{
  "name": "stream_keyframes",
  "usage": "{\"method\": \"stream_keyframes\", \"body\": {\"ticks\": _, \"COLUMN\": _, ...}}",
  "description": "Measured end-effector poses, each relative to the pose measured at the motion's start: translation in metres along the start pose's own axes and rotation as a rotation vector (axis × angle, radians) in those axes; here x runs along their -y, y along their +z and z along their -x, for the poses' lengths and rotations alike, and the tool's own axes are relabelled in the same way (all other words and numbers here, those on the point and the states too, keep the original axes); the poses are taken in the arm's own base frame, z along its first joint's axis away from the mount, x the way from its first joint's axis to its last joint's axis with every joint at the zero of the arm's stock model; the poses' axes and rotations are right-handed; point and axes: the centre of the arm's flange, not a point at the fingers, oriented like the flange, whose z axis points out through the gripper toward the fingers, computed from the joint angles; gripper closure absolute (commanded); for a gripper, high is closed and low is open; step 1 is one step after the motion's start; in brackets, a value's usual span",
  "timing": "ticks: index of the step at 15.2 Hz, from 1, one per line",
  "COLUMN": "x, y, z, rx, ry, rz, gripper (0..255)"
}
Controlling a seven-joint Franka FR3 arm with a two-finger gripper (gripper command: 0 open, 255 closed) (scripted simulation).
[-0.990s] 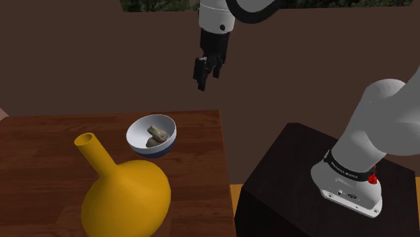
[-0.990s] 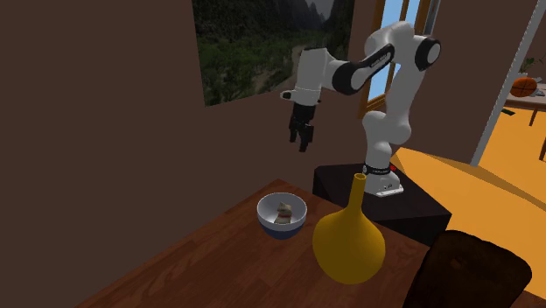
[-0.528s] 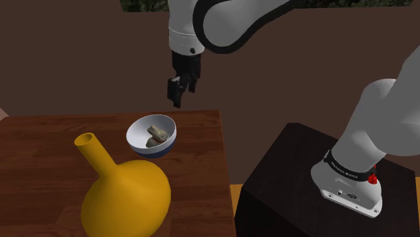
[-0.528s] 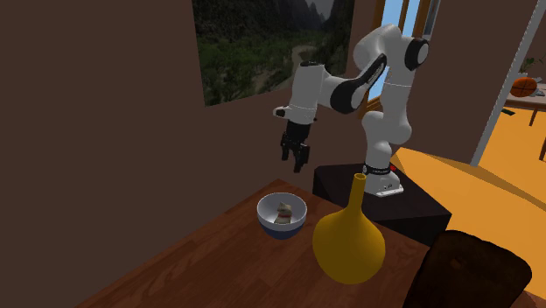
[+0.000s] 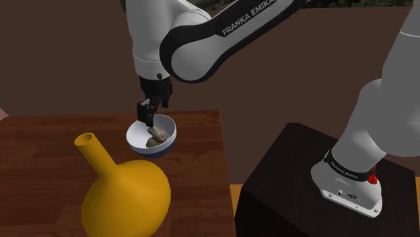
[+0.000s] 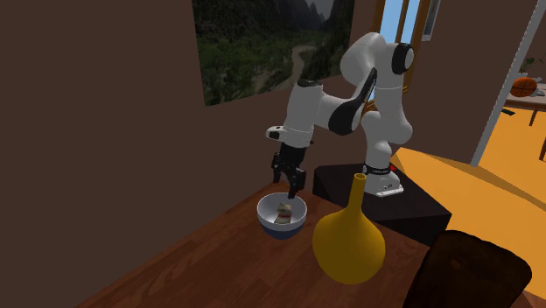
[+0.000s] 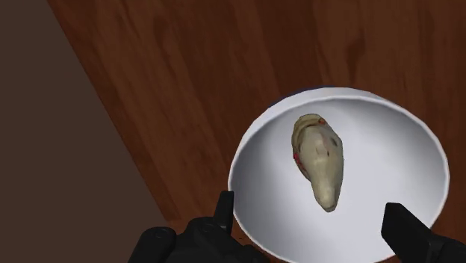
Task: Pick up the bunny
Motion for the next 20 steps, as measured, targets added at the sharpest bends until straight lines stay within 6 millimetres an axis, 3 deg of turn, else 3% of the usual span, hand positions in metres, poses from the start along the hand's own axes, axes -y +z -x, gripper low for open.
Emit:
{"method": "stream_keyframes", "body": {"ticks": 3, "x": 0.019, "y": 0.022, "z": -0.007, "rx": -0.007, "ry": -0.023, "rz": 0.001, "gripper": 0}}
{"method": "stream_keyframes", "body": {"ticks": 9, "x": 0.022, "y": 0.050, "z": 0.000, "rx": -0.008, "ry": -0.027, "rz": 0.001, "gripper": 0}}
{"method": "stream_keyframes", "body": {"ticks": 10, "x": 0.022, "y": 0.053, "z": 0.000, "rx": -0.008, "ry": -0.027, "rz": 0.001, "gripper": 255}}
{"method": "stream_keyframes", "body": {"ticks": 20, "x": 0.022, "y": 0.054, "z": 0.000, "rx": -0.010, "ry": -0.027, "rz": 0.001, "gripper": 255}}
